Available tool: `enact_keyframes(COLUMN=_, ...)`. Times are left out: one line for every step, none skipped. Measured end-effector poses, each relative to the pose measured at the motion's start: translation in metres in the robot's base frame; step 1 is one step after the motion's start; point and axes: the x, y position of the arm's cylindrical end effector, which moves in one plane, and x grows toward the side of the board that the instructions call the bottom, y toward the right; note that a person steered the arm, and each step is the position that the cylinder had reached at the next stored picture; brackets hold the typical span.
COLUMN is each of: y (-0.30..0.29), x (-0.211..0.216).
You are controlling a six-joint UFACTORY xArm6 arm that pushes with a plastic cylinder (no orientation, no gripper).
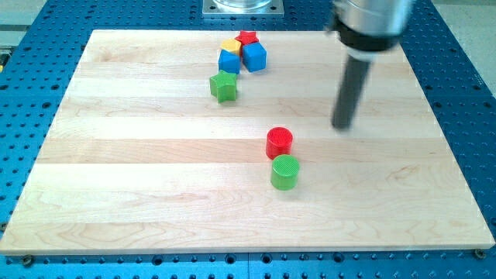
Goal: Place the green blocks and red circle to the bottom of the blue blocks
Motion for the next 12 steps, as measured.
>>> enact_keyframes(y=-0.027, x=0.081)
enact_keyframes(y=-0.099, x=0.085)
enact_keyframes(y=-0.12, x=0.077)
enact_keyframes(y=-0.12, x=0.034)
enact_keyframes(y=-0.12, x=-0.005)
enact_keyframes(y=-0.091, x=-0.024)
enact_keyframes(y=-0.061, x=-0.038)
enact_keyframes(y=-0.105, x=-0.06)
enact_keyframes(y=-0.089, x=-0.073)
enact_keyframes(y=-0.105, x=-0.085)
enact_keyframes(y=-0.135, x=-0.1)
enact_keyframes(y=-0.125, x=-0.096)
